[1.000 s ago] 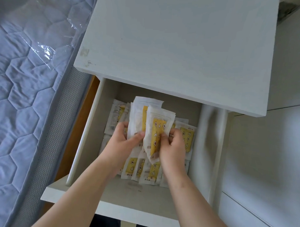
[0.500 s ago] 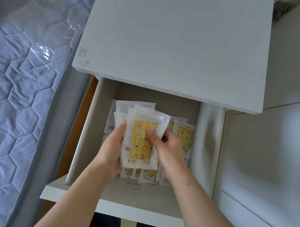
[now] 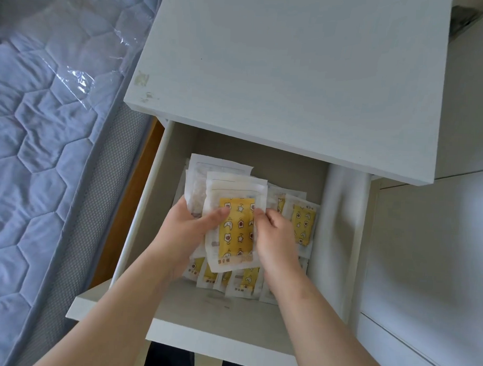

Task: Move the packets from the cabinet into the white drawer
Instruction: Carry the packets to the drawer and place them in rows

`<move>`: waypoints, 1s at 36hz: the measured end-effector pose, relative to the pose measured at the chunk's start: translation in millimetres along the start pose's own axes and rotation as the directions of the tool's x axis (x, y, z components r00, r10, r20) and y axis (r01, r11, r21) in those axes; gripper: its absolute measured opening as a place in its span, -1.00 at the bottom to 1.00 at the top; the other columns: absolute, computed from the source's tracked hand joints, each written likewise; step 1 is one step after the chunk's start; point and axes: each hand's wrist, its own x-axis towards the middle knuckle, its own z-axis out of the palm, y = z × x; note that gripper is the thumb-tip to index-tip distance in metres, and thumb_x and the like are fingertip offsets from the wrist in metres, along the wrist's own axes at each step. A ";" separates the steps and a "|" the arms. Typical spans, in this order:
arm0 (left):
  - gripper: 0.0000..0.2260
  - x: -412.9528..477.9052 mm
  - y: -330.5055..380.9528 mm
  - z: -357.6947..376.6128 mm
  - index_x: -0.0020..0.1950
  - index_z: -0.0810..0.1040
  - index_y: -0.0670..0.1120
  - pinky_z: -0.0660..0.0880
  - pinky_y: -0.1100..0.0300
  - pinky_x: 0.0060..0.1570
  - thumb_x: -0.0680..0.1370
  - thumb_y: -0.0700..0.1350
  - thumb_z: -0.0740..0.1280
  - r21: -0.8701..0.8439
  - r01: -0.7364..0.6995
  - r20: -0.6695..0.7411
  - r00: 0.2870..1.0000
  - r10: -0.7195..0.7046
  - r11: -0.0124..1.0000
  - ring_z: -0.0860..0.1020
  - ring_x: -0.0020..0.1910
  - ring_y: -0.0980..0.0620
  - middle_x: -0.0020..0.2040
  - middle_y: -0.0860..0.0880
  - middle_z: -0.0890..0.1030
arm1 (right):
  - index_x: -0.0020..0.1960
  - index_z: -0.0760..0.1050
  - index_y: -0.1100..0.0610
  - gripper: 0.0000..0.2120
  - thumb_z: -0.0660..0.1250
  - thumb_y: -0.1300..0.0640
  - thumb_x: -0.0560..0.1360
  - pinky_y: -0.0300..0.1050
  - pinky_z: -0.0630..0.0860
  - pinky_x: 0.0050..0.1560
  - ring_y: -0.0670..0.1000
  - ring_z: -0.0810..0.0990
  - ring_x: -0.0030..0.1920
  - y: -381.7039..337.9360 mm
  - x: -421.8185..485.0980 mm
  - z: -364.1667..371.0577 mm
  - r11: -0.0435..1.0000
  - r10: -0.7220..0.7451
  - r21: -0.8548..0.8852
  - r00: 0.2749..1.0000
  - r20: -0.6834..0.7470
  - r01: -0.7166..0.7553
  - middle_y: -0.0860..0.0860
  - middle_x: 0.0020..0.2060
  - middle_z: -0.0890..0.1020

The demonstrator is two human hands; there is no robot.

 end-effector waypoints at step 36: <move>-0.32 98.8 36.0 -15.5 0.43 0.17 0.22 0.62 -0.07 -0.08 0.48 -0.27 0.38 0.367 -0.191 0.106 0.981 0.163 0.910 0.65 -0.03 -0.05 0.28 -0.02 0.50 | -0.06 0.50 0.09 -0.96 0.29 0.20 0.54 -0.06 0.60 -0.32 -0.02 0.66 -0.28 -9.9 88.0 -3.2 0.900 0.127 0.395 0.979 0.160 -0.181 0.02 -0.20 0.66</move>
